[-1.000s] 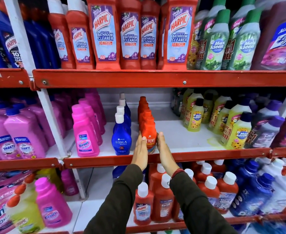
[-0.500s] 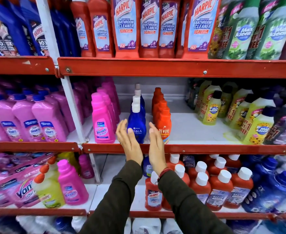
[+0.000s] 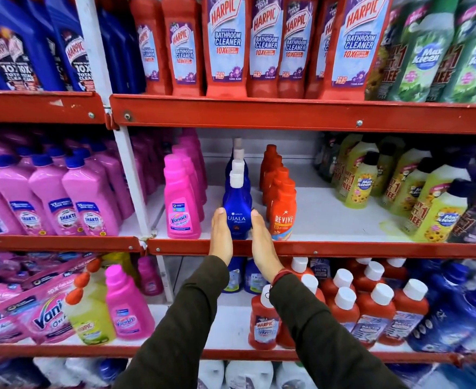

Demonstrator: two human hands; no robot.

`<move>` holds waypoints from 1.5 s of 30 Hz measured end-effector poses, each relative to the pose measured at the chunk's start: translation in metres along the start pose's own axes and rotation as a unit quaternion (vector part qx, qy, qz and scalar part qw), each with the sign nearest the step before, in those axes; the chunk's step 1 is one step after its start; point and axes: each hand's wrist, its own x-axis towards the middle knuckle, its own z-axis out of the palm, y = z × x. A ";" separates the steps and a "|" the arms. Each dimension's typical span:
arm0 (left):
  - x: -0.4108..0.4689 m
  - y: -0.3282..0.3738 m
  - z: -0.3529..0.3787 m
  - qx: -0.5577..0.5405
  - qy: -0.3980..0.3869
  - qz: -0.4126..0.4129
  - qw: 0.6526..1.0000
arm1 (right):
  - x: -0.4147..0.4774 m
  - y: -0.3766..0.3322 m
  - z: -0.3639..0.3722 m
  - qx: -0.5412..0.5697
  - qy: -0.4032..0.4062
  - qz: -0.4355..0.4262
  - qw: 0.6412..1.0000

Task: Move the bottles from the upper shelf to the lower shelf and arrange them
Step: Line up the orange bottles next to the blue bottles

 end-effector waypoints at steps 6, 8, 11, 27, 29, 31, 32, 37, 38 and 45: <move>-0.004 0.002 0.002 0.013 -0.016 0.012 1.000 | 0.002 0.000 -0.007 0.026 0.025 -0.013 0.999; -0.011 0.005 -0.001 0.039 -0.003 0.049 0.998 | 0.000 0.006 -0.004 0.040 0.066 -0.049 0.996; -0.018 0.021 -0.063 0.073 0.042 0.106 0.991 | -0.019 0.006 0.061 -0.004 0.110 -0.111 0.988; 0.020 0.036 -0.124 -0.037 0.049 -0.001 0.998 | 0.001 0.003 0.113 0.007 -0.013 0.027 1.000; 0.023 0.033 -0.125 -0.047 0.020 -0.013 0.999 | 0.003 0.005 0.115 0.013 -0.025 0.021 0.999; 0.024 0.031 -0.125 -0.045 0.004 -0.016 0.999 | 0.003 0.004 0.116 0.026 -0.027 0.027 0.999; 0.024 0.031 -0.125 -0.047 0.000 -0.020 0.999 | 0.003 0.003 0.116 0.031 -0.026 0.032 0.999; 0.026 0.031 -0.126 -0.023 -0.003 -0.011 1.000 | 0.011 0.010 0.114 0.020 -0.024 0.048 0.998; 0.026 0.032 -0.127 -0.014 -0.002 -0.010 1.000 | 0.012 0.011 0.113 0.014 -0.028 0.047 0.998; 0.030 0.028 -0.121 0.023 0.011 0.006 1.000 | 0.012 0.011 0.112 -0.011 -0.035 0.060 0.998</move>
